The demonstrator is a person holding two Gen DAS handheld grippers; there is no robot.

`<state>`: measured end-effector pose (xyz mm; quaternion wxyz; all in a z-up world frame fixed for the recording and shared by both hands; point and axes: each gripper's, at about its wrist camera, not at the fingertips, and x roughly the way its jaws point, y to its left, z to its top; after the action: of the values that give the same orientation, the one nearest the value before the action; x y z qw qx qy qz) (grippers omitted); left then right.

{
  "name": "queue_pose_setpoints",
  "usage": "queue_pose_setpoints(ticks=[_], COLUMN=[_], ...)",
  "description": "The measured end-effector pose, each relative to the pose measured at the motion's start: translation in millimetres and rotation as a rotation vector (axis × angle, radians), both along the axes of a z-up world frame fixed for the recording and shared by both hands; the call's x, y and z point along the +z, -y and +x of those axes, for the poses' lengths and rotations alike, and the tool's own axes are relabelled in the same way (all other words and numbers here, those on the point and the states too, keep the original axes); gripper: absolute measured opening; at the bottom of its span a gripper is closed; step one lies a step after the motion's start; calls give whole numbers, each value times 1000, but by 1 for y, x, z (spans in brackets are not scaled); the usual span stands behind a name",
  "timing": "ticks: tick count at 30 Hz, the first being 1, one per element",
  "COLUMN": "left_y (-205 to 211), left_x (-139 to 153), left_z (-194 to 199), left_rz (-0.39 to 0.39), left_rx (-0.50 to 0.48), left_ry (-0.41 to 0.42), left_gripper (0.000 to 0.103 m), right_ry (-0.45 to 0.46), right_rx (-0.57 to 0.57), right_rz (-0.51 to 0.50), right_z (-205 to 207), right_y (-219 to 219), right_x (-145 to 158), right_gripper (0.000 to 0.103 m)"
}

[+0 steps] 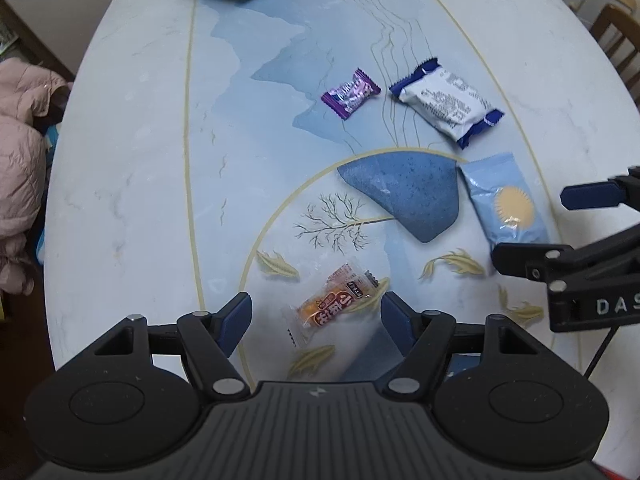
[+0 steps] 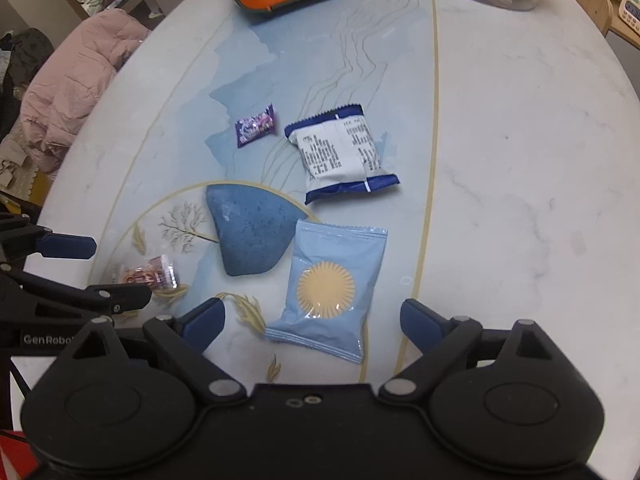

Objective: Organize snacks
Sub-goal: 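Move both open grippers toward the light blue packet and wrapped candy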

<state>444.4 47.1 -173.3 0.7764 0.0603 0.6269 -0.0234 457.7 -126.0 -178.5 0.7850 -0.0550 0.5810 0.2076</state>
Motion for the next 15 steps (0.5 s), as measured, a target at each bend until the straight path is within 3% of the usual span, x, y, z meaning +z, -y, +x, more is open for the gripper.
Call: queue_pose_setpoints(ticks=[9, 15], left_y=[4, 6], left_x=[-17, -20], left_z=[1, 3], left_rz=[7, 1], left_rx=[-93, -116], left_ry=[24, 25], left_gripper=[70, 59], right_ry=[-13, 14], right_rx=[5, 16], right_rz=[-22, -45], right_z=[1, -1], right_y=[-12, -17], right_x=[-17, -17], right_gripper=[85, 80])
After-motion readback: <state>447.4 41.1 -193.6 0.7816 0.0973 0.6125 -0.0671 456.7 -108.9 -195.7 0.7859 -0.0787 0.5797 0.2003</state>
